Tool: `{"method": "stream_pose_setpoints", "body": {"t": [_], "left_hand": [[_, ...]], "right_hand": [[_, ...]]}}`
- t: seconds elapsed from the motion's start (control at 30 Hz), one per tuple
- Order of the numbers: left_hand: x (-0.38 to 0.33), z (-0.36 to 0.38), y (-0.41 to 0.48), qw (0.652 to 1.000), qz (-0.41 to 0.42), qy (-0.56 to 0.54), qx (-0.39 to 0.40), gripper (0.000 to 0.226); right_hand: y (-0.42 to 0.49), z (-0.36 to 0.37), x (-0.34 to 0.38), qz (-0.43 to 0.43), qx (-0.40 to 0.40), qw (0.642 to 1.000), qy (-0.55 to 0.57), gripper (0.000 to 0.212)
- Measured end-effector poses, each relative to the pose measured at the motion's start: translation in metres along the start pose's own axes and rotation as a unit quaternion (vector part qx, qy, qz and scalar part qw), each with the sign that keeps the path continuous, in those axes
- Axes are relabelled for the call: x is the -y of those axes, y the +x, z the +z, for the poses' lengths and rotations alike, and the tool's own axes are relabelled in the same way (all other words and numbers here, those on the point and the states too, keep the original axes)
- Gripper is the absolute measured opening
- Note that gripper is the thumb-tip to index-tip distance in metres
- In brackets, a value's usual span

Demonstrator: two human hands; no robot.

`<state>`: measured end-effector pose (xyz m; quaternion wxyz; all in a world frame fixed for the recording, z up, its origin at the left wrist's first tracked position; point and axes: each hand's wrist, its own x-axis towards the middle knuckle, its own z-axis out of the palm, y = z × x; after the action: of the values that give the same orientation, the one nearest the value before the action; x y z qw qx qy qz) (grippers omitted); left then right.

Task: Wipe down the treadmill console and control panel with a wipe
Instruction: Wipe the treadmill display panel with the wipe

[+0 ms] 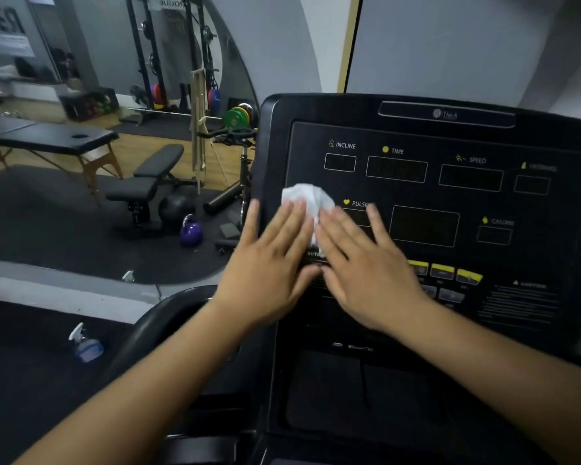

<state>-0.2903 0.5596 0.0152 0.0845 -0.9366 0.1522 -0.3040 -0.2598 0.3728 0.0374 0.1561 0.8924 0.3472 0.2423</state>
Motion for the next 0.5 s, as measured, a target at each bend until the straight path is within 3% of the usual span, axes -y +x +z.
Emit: {"method": "stream_pose_setpoints", "body": {"t": [0.17,0.4,0.5], "left_hand": [[-0.020,0.012,-0.048,0.999,0.019,-0.009,0.040,0.069],[0.019,-0.026,0.057,0.998,-0.062,0.008,0.022,0.068],[0.025,-0.039,0.068,0.999,-0.043,-0.025,0.005,0.061]], "right_hand": [[-0.029,0.011,0.022,-0.045,0.035,0.998,0.016,0.065],[0.061,-0.046,-0.028,0.060,0.003,0.996,-0.069,0.061],[0.071,-0.053,-0.034,0.048,-0.003,0.997,-0.059,0.062]]}}
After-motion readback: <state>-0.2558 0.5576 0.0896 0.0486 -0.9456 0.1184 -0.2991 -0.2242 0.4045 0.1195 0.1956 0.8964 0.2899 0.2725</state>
